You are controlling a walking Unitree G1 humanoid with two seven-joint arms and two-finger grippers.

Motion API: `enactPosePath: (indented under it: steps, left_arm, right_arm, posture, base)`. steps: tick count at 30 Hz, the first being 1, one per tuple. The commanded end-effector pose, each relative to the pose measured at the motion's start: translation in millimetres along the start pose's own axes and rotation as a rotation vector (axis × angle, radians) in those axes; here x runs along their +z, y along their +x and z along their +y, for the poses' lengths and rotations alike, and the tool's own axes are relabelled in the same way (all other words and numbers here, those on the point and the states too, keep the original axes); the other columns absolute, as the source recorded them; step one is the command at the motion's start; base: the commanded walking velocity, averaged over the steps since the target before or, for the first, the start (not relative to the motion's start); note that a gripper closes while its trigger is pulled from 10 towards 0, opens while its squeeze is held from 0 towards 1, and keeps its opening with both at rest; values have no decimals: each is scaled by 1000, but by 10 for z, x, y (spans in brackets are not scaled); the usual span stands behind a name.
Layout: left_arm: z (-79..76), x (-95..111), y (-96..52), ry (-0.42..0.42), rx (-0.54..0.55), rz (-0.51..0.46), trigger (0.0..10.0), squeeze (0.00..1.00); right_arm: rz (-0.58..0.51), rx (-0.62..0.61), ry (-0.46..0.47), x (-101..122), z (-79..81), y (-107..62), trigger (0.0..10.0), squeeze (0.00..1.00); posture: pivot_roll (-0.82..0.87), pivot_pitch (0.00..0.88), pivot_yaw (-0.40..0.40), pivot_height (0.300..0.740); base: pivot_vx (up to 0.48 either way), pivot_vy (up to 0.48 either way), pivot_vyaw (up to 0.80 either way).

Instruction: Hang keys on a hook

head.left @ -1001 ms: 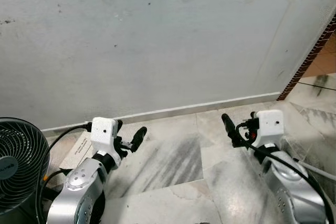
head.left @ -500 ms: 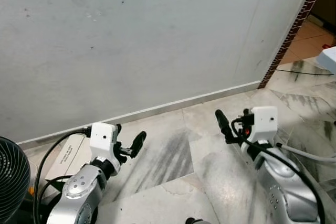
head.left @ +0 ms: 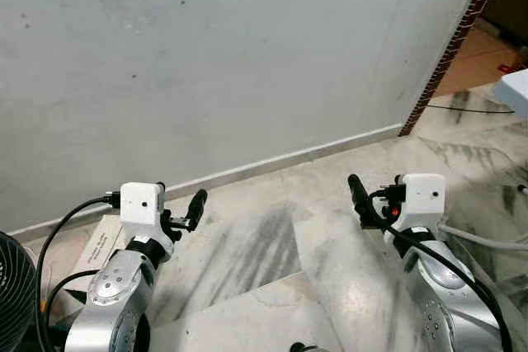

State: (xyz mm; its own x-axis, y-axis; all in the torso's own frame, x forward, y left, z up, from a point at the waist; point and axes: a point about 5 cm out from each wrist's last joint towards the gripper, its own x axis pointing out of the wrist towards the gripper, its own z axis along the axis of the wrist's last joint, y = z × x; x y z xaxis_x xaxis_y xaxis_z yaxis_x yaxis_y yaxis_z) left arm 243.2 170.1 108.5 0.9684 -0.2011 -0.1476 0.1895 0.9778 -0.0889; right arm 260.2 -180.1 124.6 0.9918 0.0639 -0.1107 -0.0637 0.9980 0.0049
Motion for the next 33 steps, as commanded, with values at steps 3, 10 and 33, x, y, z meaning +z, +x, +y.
enactPosePath:
  steps: [3,10,33]
  left_arm:
    - [63,-18,-30,40,5,-53,10000,0]
    - [182,59,-36,203,135,-141,10000,0]
    - [71,159,97,26,159,-242,10000,0]
  right_arm:
    - [-39,-36,-6,35,-75,-40,10000,0]
    - [-127,-100,-110,151,-139,-25,10000,0]
    - [-89,-6,-1,117,69,109,10000,0]
  posture:
    - [-42,125,34,740]
    - [-50,123,28,740]
    - [-44,105,19,740]
  base:
    - [0,0,-623]
    - [0,0,0]
    - [0,0,0]
